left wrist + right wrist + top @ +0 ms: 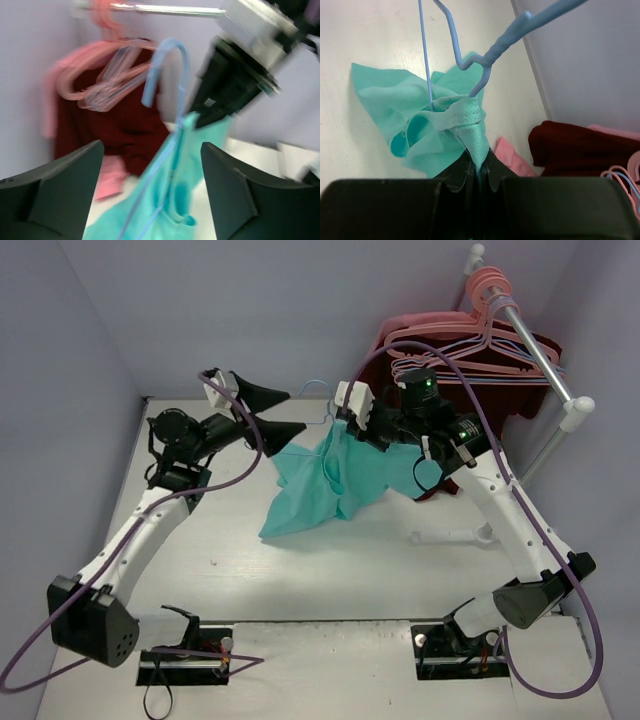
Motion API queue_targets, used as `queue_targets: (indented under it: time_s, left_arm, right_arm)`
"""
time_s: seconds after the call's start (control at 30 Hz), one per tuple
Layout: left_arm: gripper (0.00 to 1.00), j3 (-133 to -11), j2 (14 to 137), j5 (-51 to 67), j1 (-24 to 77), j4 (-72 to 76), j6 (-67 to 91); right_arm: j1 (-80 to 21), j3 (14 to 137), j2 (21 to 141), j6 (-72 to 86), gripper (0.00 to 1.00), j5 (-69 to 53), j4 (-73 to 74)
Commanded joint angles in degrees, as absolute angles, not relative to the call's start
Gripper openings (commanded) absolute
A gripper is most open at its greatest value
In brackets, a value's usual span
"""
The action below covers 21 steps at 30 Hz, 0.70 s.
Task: Place the t-shirt on the hanger
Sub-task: Place the T-shirt at the clothesline.
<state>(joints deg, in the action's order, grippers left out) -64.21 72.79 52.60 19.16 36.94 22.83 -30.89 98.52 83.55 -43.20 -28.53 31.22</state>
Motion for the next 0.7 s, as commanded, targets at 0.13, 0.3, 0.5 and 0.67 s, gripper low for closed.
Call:
queue_targets:
  time_s: [0.13, 0.3, 0.5, 0.67]
  left_arm:
    - [0.77, -73.54, 59.93, 12.14, 21.05, 8.13, 15.88]
    - [0.77, -69.13, 59.75, -9.92, 34.63, -2.83, 25.96]
    - [0.77, -68.65, 67.86, -27.49, 46.42, -8.81, 40.73]
    - [0.69, -71.98, 75.20, -27.93, 48.29, -11.99, 42.89]
  right_arm:
    - [-31.03, 100.65, 82.73, -41.01, 0.00, -22.85, 27.24]
    - [-31.16, 103.83, 85.77, -36.45, 0.00, -22.95, 26.51]
    - [-31.20, 103.77, 86.11, -34.08, 0.00, -22.02, 25.40]
    - [-31.20, 102.51, 85.13, -32.96, 0.00, -21.97, 24.68]
